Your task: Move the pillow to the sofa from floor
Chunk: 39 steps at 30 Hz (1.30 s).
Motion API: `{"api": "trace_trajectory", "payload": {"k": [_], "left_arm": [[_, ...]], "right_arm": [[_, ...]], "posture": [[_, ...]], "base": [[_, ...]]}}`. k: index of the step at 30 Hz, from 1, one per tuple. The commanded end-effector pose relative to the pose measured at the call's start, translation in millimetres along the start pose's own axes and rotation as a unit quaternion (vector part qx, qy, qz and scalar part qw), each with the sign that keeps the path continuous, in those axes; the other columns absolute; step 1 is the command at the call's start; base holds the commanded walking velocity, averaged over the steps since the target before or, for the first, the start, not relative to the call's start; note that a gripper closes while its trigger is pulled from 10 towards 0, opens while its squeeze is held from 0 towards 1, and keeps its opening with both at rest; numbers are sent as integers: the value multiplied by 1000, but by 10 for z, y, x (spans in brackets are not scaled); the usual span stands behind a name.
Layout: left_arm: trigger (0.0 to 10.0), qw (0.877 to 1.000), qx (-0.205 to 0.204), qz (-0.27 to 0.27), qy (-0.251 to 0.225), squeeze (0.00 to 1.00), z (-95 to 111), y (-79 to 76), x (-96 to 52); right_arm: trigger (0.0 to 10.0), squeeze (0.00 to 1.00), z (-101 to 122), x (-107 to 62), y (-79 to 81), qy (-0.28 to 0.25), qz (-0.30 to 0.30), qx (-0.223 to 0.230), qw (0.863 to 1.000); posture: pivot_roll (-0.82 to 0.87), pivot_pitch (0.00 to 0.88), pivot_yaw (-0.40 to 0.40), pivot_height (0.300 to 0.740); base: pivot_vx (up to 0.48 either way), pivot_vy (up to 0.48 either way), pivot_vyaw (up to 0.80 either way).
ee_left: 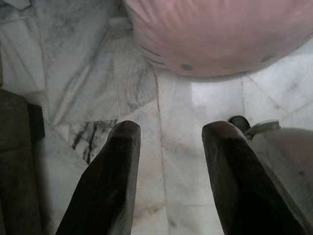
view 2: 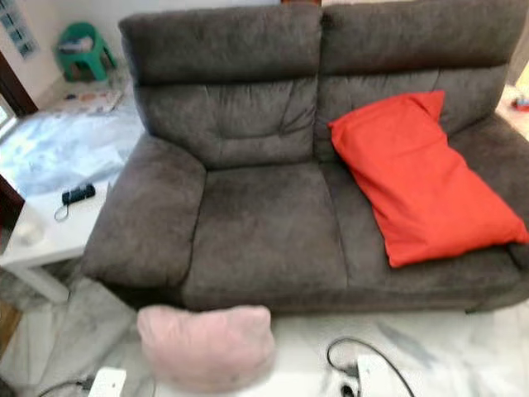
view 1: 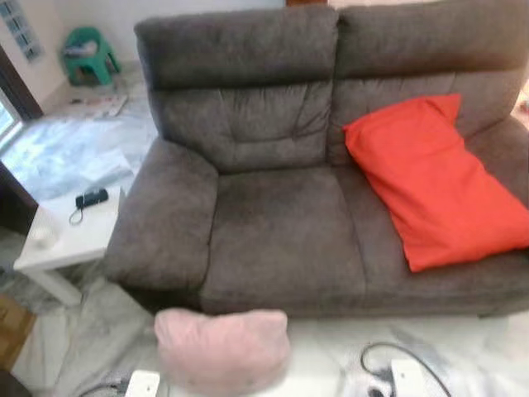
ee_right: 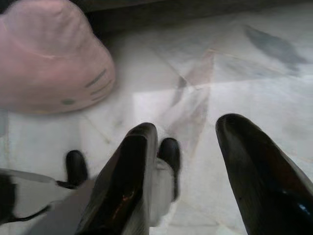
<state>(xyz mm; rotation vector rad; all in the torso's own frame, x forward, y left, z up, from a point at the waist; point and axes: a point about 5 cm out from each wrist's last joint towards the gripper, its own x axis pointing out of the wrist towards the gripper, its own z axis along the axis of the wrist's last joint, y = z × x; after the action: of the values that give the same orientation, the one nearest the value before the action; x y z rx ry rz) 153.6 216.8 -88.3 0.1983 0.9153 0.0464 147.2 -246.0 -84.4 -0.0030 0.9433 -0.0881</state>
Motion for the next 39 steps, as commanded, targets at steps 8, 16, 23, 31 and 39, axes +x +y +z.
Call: {"api": "trace_trajectory", "payload": {"k": [8,16,23,31,39], "left_arm": [[10000,1000,-1,5,2,0,-5,18,-1],[10000,1000,0,5,-3,0,12,13,1],[10000,1000,1,5,-11,0,45,2,8],[10000,998,-44,11,-52,0,208,8,31],[10000,977,-80,33,-197,0,808,51,45]], "right_arm": [[10000,0,70,36,110,-13,12,4,1000],[10000,0,154,81,270,-22,21,-9,999],[10000,0,138,33,26,-23,8,2,1000],[10000,0,239,44,23,-47,14,0,999],[10000,0,882,156,550,-164,44,-6,985]], "posture": [[-48,39,86,740],[-48,38,86,740],[-45,41,87,740],[-48,45,86,740],[-53,38,69,740]], "base": [[0,326,0],[0,328,0],[0,319,0],[0,0,0],[0,0,0]]}}
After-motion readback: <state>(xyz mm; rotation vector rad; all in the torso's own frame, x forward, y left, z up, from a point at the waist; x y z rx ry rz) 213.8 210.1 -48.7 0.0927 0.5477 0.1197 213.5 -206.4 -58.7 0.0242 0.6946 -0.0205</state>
